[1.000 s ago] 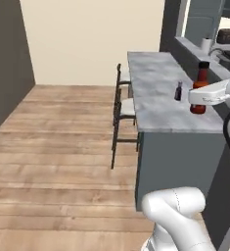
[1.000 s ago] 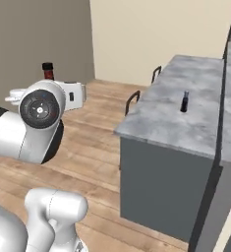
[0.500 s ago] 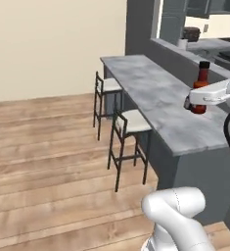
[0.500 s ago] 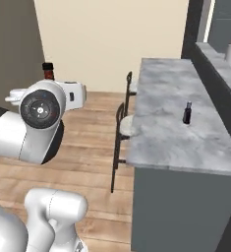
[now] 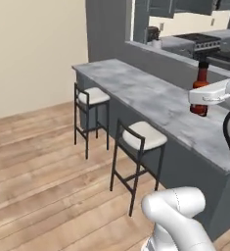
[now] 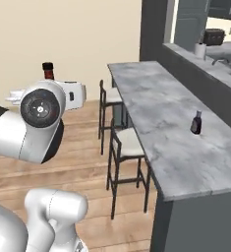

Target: The dining table condiment station is running low on condiment bottle. Refill the condiment station by opening the cabinet and taking the condiment bottle from the cabinet and placing it on the dining table.

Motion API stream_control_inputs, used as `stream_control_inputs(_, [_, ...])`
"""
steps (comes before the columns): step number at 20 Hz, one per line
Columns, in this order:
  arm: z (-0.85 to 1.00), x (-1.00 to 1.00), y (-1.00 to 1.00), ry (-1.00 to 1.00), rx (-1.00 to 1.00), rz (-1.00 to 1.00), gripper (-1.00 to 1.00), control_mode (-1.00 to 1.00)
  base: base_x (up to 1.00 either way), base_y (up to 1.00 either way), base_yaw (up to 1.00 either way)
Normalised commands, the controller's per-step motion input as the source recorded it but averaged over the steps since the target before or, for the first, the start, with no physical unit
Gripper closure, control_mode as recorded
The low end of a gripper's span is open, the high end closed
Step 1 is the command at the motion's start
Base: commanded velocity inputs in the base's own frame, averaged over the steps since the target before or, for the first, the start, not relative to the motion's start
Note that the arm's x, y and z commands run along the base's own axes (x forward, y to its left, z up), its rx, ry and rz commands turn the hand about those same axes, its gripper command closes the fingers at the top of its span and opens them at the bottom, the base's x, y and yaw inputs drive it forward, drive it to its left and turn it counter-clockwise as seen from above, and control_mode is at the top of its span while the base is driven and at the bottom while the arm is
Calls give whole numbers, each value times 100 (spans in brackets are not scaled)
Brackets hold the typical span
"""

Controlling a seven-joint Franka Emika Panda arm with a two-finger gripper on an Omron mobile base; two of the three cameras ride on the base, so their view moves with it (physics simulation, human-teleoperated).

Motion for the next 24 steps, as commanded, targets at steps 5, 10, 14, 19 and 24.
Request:
stream_control_inputs(5, [0, 0, 0, 0, 0, 0, 100, 100, 67, 100, -52])
stream_control_inputs(10, [0, 0, 0, 0, 0, 0, 100, 100, 66, 100, -53])
stream_control_inputs(14, [0, 0, 0, 0, 0, 0, 100, 100, 64, 100, -55])
stream_control_inputs(19, [0, 0, 0, 0, 0, 0, 100, 100, 61, 100, -56])
stream_control_inputs(24, [0, 0, 0, 0, 0, 0, 100, 100, 51, 100, -57])
